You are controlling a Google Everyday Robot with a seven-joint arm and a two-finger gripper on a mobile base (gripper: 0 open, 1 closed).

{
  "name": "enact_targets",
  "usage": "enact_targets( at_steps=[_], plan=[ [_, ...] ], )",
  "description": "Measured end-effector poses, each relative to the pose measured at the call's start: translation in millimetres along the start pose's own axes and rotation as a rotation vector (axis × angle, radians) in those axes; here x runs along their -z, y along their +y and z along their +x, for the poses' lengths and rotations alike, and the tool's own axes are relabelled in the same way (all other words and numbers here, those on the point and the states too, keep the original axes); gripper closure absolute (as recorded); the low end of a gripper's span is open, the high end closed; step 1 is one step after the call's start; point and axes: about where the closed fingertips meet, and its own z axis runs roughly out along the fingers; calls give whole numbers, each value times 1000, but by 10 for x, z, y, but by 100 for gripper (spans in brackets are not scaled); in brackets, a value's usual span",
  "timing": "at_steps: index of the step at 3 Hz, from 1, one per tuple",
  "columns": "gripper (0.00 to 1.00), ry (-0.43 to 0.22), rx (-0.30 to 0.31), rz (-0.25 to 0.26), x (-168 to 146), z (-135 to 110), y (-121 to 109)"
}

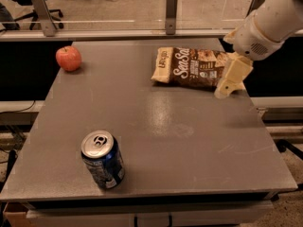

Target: Pick brown chip bag

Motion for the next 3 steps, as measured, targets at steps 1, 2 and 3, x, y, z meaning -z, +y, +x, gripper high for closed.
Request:
enact_targets(
  at_steps=[1, 2, 3],
  plan=[
    [0, -78, -31, 15, -358, -103, -384],
    [0, -138, -67, -4, -685, -196, -620],
    [17, -161, -104, -46, -957, -225, -726]
  ],
)
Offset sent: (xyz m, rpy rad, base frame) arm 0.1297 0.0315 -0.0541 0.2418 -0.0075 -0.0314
